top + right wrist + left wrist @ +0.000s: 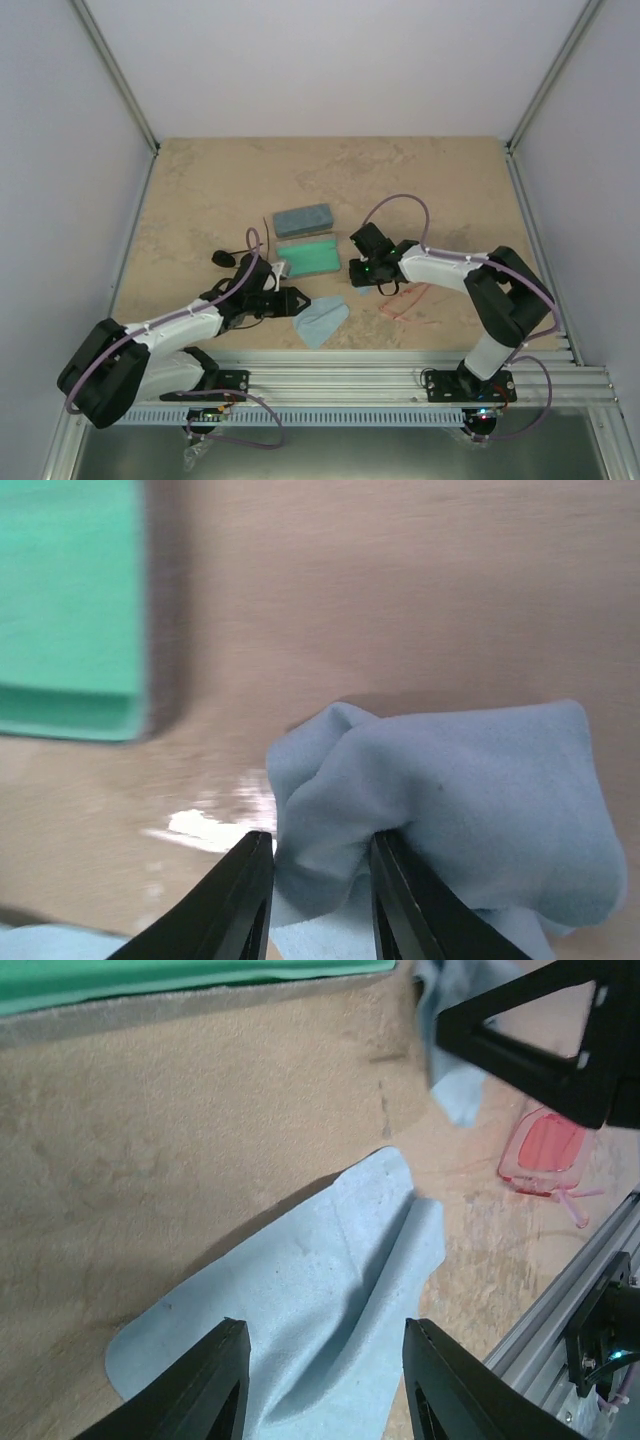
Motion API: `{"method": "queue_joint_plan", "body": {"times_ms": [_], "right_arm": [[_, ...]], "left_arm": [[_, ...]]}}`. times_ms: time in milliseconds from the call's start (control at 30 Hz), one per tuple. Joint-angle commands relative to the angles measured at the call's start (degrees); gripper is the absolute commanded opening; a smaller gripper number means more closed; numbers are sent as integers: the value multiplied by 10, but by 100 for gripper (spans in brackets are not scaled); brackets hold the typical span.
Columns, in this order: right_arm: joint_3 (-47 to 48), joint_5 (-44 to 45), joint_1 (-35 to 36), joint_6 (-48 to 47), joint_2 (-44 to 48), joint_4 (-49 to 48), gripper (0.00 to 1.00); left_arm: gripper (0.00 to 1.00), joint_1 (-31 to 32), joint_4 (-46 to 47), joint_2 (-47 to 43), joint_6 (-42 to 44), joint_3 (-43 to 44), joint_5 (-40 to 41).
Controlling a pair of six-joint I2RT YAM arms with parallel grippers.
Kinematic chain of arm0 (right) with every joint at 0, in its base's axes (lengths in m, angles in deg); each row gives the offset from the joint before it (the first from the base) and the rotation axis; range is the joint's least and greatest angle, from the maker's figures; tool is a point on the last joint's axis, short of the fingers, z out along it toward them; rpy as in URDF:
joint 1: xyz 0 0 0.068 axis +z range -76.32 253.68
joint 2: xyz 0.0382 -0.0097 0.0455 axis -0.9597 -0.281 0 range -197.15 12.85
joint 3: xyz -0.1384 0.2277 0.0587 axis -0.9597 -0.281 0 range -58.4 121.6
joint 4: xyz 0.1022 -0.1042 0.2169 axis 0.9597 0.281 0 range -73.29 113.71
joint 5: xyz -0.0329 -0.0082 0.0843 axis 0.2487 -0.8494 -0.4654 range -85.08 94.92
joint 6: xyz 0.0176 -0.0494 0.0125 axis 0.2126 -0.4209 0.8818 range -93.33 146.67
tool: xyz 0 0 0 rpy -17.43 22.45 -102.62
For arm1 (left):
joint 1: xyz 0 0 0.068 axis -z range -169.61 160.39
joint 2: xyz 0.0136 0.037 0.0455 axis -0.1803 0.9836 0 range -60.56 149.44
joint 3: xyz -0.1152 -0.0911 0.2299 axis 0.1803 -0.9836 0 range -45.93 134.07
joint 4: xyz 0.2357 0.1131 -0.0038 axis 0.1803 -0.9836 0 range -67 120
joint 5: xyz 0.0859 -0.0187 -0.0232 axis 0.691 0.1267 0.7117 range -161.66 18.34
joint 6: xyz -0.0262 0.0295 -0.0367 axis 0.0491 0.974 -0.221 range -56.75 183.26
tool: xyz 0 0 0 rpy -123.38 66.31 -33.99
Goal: Organize the sunglasses
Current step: Adjust the glasses cleaning cloth at the center of the board.
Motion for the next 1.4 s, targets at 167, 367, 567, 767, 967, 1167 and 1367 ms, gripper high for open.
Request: {"method": "queue_joint_plan", "body": {"times_ms": [167, 367, 567, 767, 967, 1167, 1367], "right_arm": [[-10, 95, 38, -35, 81, 42, 35], [-23, -100, 68, -63, 52, -30, 34], [-19, -113, 84, -64, 2, -32, 31], [-14, -79, 84, -60, -17, -13, 31], [13, 12, 83, -55, -41, 25, 30], [51, 67, 81, -60, -57, 22, 30], [38, 73, 94, -57, -4, 19, 31]], "left_arm": [[43, 5, 12, 35, -9, 11, -24], [41, 6, -1, 55, -8, 9, -9], [40, 6, -21, 61, -8, 13, 31], [39, 6, -46, 77, 8, 30, 74], [38, 6, -51, 113, 21, 56, 101], [38, 6, -64, 131, 37, 98, 154], [40, 6, -52, 117, 64, 108, 109]]}}
